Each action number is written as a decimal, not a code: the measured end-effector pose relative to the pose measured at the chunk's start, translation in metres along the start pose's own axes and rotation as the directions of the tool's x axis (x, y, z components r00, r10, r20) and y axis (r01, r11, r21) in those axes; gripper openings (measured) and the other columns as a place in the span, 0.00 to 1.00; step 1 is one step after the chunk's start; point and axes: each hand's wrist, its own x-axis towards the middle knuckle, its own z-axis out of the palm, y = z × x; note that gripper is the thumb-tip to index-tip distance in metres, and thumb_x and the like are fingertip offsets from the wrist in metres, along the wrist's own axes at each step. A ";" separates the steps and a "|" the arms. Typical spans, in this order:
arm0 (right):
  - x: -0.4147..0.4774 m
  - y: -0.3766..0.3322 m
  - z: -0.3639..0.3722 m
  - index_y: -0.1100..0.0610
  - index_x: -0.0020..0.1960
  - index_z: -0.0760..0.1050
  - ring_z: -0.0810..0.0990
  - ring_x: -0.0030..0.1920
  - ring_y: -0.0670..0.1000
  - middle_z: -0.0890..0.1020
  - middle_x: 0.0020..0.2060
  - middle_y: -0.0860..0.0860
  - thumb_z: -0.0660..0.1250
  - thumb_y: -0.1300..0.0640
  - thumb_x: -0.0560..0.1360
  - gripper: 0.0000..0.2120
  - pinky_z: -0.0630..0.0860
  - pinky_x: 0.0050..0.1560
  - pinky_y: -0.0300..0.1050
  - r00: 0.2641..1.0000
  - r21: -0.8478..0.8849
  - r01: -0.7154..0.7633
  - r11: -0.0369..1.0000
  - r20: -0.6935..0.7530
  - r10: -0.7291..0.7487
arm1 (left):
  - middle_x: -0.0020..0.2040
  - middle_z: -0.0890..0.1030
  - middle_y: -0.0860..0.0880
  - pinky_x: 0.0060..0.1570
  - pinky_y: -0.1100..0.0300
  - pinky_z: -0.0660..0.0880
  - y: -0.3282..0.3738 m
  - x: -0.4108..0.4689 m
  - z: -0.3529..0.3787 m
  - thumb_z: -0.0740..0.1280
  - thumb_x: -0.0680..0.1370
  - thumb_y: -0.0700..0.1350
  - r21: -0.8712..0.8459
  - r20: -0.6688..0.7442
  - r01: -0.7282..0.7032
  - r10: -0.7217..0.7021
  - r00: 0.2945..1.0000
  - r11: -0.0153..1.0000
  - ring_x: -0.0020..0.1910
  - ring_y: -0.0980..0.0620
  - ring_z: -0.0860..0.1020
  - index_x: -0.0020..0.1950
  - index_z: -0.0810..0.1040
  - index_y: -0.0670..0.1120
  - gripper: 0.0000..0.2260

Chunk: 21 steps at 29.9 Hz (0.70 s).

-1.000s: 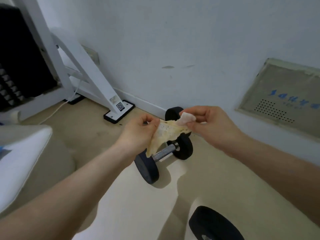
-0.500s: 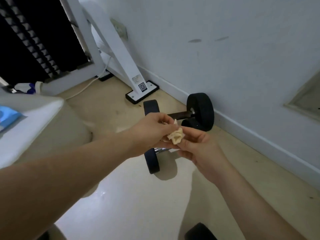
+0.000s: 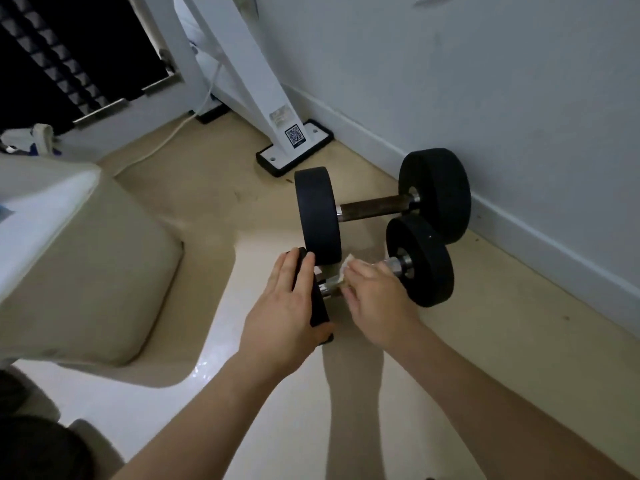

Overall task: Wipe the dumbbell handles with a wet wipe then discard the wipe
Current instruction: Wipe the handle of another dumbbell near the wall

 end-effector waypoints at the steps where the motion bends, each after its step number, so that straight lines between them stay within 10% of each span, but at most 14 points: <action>1: 0.001 -0.004 0.002 0.59 0.57 0.79 0.76 0.48 0.54 0.81 0.55 0.52 0.64 0.62 0.74 0.13 0.74 0.51 0.45 0.997 0.018 0.078 0.997 0.019 -0.078 | 0.79 0.47 0.51 0.71 0.61 0.56 0.001 -0.003 0.002 0.73 0.69 0.57 0.004 -0.016 -0.004 0.004 1.000 1.000 0.77 0.54 0.43 0.78 0.46 0.49 0.48; 4: 0.000 -0.009 -0.001 0.59 0.52 0.80 0.75 0.43 0.54 0.83 0.47 0.52 0.61 0.66 0.71 0.14 0.76 0.45 0.48 0.964 0.055 0.215 0.975 0.147 -0.221 | 0.79 0.53 0.46 0.70 0.58 0.57 0.003 -0.018 0.009 0.74 0.68 0.56 0.086 -0.050 -0.039 0.043 0.998 0.996 0.77 0.49 0.49 0.78 0.50 0.47 0.47; 9: -0.023 0.016 -0.012 0.58 0.49 0.81 0.81 0.43 0.56 0.85 0.44 0.53 0.76 0.66 0.59 0.18 0.80 0.46 0.47 0.996 -0.113 -0.086 0.990 -0.025 0.083 | 0.73 0.66 0.42 0.61 0.51 0.71 0.010 -0.050 0.012 0.77 0.67 0.53 0.145 -0.077 -0.092 0.104 0.992 0.985 0.72 0.43 0.65 0.74 0.65 0.45 0.39; 13: -0.041 -0.022 0.000 0.60 0.49 0.81 0.80 0.41 0.55 0.84 0.46 0.53 0.60 0.61 0.71 0.12 0.79 0.42 0.46 0.987 -0.037 0.157 0.987 0.043 -0.156 | 0.68 0.73 0.41 0.50 0.53 0.79 0.012 -0.065 0.011 0.76 0.68 0.47 0.149 -0.102 -0.122 0.138 0.985 0.981 0.67 0.43 0.72 0.68 0.73 0.45 0.30; 18: -0.031 0.005 -0.014 0.58 0.53 0.80 0.80 0.45 0.55 0.84 0.45 0.54 0.75 0.62 0.64 0.18 0.77 0.52 0.50 0.965 -0.214 -0.243 0.946 0.048 0.258 | 0.69 0.73 0.43 0.44 0.54 0.80 0.010 -0.066 0.007 0.75 0.68 0.46 0.200 -0.084 -0.120 0.140 0.987 0.972 0.67 0.45 0.72 0.68 0.74 0.46 0.28; 21: -0.045 -0.034 -0.005 0.60 0.49 0.80 0.80 0.43 0.57 0.84 0.45 0.55 0.74 0.65 0.63 0.14 0.79 0.42 0.47 0.992 -0.078 0.022 0.997 0.125 -0.012 | 0.69 0.72 0.43 0.43 0.55 0.80 0.013 -0.065 0.008 0.76 0.68 0.44 0.167 -0.089 -0.102 0.118 0.989 0.981 0.69 0.45 0.71 0.69 0.73 0.45 0.30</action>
